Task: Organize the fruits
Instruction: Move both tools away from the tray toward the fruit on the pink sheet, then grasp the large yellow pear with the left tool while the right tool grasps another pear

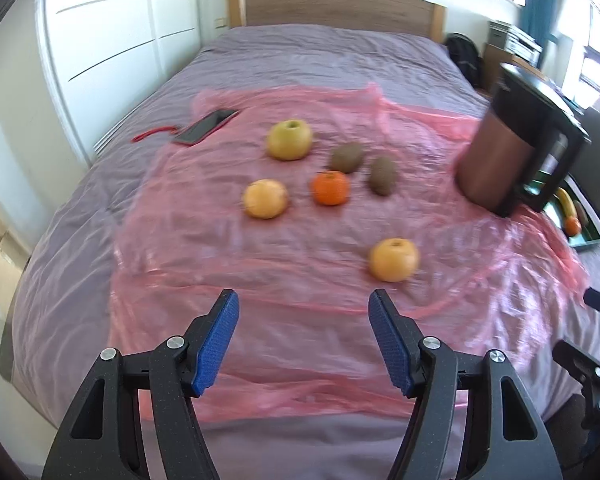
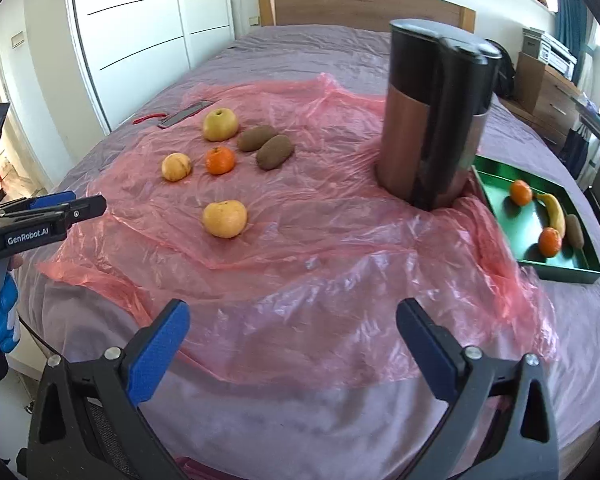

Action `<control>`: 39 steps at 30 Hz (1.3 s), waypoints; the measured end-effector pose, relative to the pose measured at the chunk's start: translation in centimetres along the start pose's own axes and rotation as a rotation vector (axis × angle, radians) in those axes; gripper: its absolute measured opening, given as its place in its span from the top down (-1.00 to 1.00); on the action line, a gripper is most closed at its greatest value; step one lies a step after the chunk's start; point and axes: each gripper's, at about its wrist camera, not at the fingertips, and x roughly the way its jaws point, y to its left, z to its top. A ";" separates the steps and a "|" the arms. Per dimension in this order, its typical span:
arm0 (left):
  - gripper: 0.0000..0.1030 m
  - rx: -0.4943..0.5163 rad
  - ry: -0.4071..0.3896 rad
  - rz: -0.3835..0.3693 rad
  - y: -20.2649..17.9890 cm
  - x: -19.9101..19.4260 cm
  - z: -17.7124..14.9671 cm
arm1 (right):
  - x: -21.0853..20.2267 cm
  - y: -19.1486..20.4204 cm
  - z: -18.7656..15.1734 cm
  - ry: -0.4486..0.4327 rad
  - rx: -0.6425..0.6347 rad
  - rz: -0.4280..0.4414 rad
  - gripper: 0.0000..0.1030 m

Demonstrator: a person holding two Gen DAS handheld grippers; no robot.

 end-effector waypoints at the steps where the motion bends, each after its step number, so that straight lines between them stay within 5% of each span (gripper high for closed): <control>1: -0.20 -0.020 0.009 0.016 1.2 0.6 0.2 | 0.5 0.5 0.2 0.005 -0.006 0.013 -1.00; 10: -0.20 -0.078 0.038 0.065 5.9 5.3 2.5 | 5.7 3.3 2.8 0.025 -0.039 0.097 -1.00; 19: -0.20 -0.063 0.063 -0.016 5.2 11.4 6.2 | 11.3 3.3 5.9 0.024 -0.024 0.156 -1.00; 33: -0.20 -0.027 0.134 0.008 4.7 19.0 8.0 | 17.7 3.9 6.5 0.108 -0.022 0.236 -1.00; 37: -0.20 -0.025 0.141 0.004 4.5 19.9 8.1 | 18.4 3.9 6.2 0.121 -0.025 0.236 -0.91; 39: -0.19 -0.020 0.139 0.004 4.4 20.1 8.1 | 18.6 4.0 6.2 0.126 -0.026 0.241 -0.67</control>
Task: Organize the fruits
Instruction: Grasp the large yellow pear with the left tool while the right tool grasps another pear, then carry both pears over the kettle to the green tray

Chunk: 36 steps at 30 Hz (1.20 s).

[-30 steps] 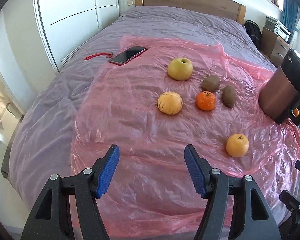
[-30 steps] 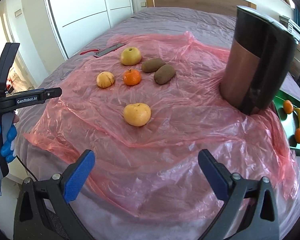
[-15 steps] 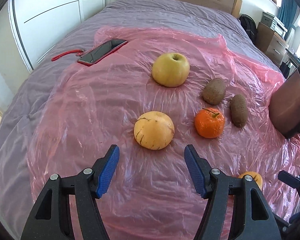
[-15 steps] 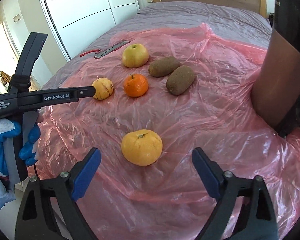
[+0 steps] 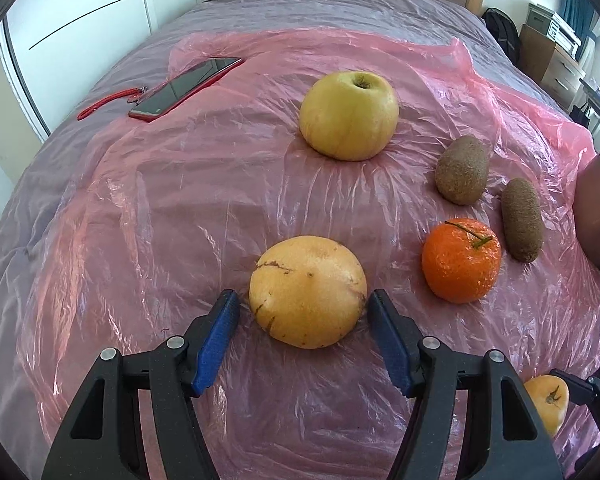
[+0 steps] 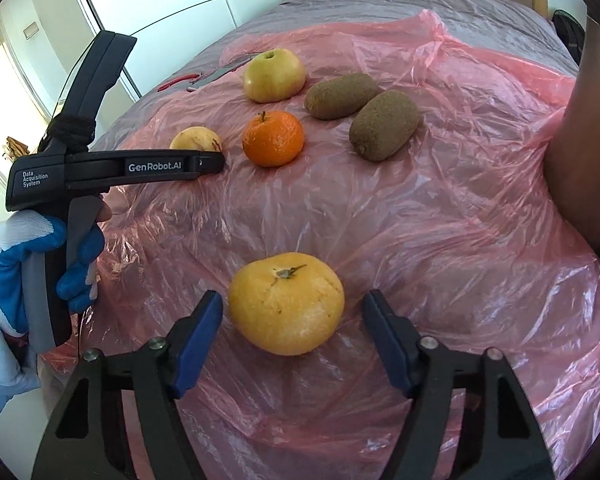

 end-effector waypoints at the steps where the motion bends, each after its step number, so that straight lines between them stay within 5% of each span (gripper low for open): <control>1: -0.18 -0.001 0.000 -0.001 0.0 0.2 0.2 | 0.2 0.1 0.0 0.004 -0.005 -0.002 -0.58; 7: 0.03 -0.012 0.008 -0.021 0.3 1.0 0.3 | 0.9 0.4 0.0 0.032 -0.026 -0.023 0.00; 36: 0.05 -0.057 -0.100 -0.042 0.2 -7.2 -2.6 | -4.7 -1.2 -1.8 -0.021 0.058 0.053 0.04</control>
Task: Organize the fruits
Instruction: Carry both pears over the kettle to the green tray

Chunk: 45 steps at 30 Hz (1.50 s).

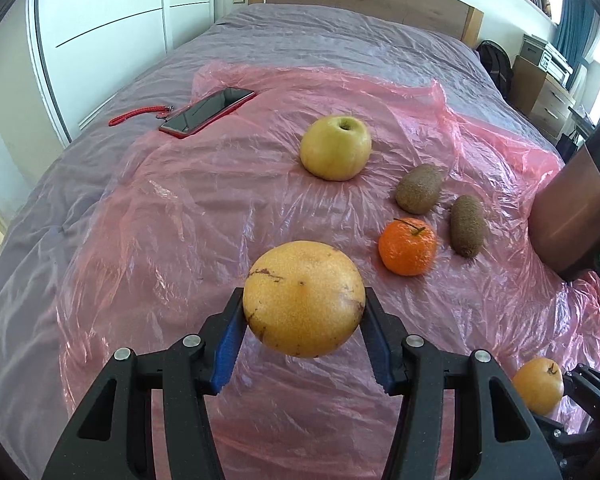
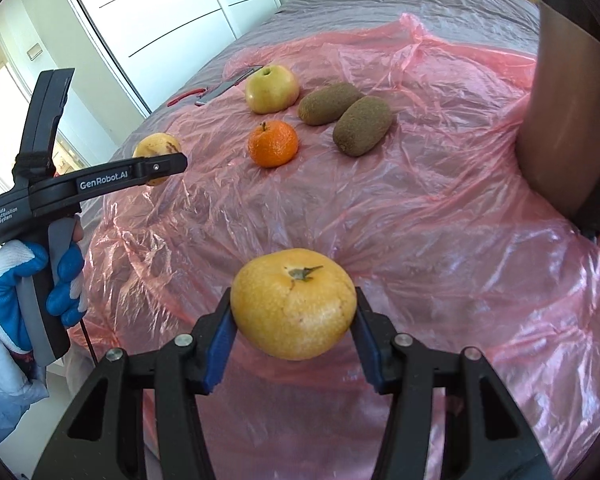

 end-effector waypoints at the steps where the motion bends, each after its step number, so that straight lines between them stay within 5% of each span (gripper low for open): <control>1: 0.05 0.001 -0.001 -0.006 -0.3 -0.4 -0.2 | -0.4 -0.2 -0.2 -0.003 0.004 0.000 0.04; 17: 0.04 0.142 0.004 -0.146 -10.9 -5.8 -4.4 | -9.5 -6.9 -5.3 -0.079 0.090 -0.123 0.04; 28: 0.05 0.366 0.038 -0.322 -25.3 -8.4 -7.5 | -19.4 -17.8 -8.4 -0.224 0.256 -0.304 0.04; 37: 0.04 0.473 0.023 -0.448 -38.9 -8.2 -5.9 | -24.9 -27.1 -8.2 -0.337 0.345 -0.436 0.04; 45: 0.04 0.475 0.022 -0.461 -46.3 -4.5 -3.5 | -24.8 -33.4 -6.9 -0.384 0.378 -0.476 0.04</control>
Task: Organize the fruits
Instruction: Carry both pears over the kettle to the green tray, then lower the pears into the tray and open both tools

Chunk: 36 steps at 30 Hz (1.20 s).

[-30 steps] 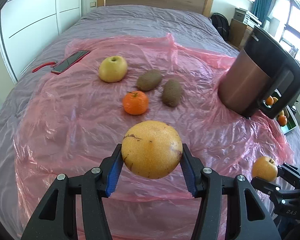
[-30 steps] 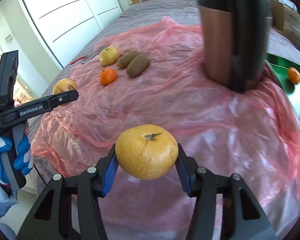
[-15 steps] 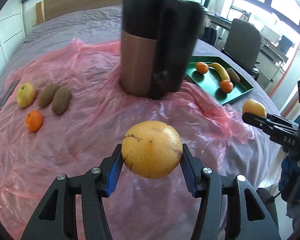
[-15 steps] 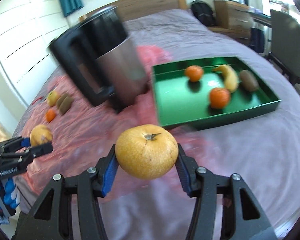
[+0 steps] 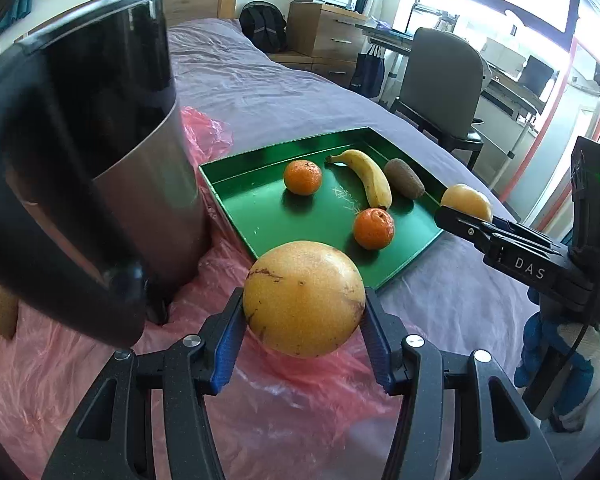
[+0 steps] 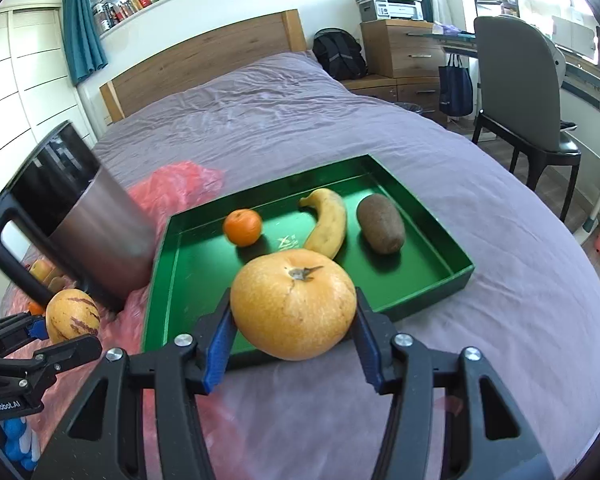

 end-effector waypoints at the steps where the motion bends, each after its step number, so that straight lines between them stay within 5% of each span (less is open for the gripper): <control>1: 0.04 -0.003 0.004 0.005 -0.1 0.8 0.4 | 0.7 -0.4 0.2 -0.002 0.002 -0.008 0.04; 15: 0.04 0.026 0.039 0.061 -1.0 9.6 1.9 | 8.1 -3.9 0.9 0.014 -0.023 -0.181 0.04; 36: 0.03 0.104 -0.006 0.140 -3.1 12.1 0.5 | 10.1 -2.5 0.7 0.072 -0.116 -0.226 0.01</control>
